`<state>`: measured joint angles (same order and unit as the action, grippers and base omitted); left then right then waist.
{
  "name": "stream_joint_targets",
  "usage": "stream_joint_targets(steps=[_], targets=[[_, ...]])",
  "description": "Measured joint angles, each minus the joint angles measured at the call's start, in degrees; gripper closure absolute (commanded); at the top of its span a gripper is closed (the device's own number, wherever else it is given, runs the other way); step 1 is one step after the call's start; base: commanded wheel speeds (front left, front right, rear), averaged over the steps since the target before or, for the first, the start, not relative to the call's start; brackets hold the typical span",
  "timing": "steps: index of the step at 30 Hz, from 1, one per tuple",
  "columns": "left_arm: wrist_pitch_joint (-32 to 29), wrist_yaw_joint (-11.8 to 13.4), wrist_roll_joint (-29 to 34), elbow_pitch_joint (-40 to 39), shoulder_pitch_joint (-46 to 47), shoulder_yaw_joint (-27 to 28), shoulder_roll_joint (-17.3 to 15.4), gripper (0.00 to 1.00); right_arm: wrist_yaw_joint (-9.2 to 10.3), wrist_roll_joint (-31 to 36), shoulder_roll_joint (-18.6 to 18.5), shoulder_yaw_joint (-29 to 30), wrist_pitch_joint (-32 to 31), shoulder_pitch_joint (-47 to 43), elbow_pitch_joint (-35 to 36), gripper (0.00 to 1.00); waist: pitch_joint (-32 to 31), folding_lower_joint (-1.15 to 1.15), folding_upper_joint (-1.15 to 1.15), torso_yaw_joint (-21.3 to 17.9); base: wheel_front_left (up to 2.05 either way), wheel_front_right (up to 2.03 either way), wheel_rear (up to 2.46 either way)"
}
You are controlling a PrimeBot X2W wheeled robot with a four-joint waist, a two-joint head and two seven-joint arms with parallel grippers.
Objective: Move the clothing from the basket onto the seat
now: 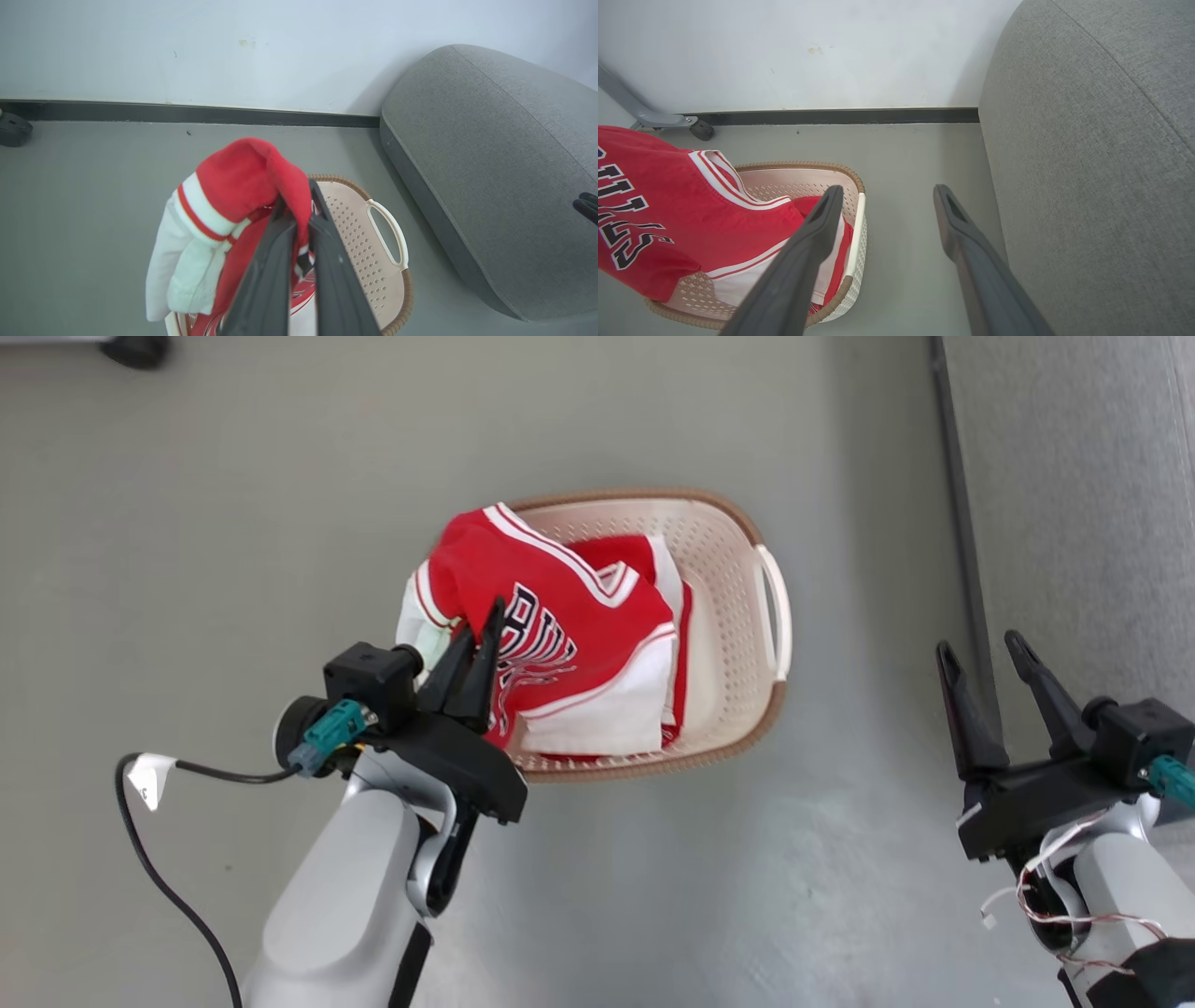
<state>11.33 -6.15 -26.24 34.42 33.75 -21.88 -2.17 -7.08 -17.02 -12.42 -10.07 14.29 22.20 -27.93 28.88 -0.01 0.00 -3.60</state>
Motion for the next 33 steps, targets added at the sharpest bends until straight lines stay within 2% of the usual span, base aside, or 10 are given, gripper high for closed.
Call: stream_joint_targets(steps=[13,23,28,33], targets=[[0.97,1.22,-4.2,-3.91,-5.08,-2.74,0.0,1.0,0.0,0.0,-0.46,0.3,-0.01,-6.71,-0.22,0.0,-11.23,0.0,0.0,6.39,0.0,0.0,0.0],[1.37,2.21,-4.72,-4.47,-10.15,-2.12,-0.03,1.0,0.01,-0.1,1.29,-0.51,-0.01,-12.4,-1.0,0.0,-19.16,0.01,0.0,9.72,0.0,0.0,0.0],[1.37,3.58,-5.08,-5.48,-13.15,-1.24,-0.22,1.0,0.0,-0.16,2.31,-1.31,-0.01,-15.33,-1.08,0.0,-23.53,0.0,0.0,11.04,0.0,0.0,0.0],[1.37,5.1,-5.1,-7.65,-16.06,-0.08,-2.07,1.0,0.0,-0.35,2.31,-1.81,-0.01,-18.13,-0.31,0.0,-27.27,0.0,0.0,12.19,0.0,0.0,0.0]])
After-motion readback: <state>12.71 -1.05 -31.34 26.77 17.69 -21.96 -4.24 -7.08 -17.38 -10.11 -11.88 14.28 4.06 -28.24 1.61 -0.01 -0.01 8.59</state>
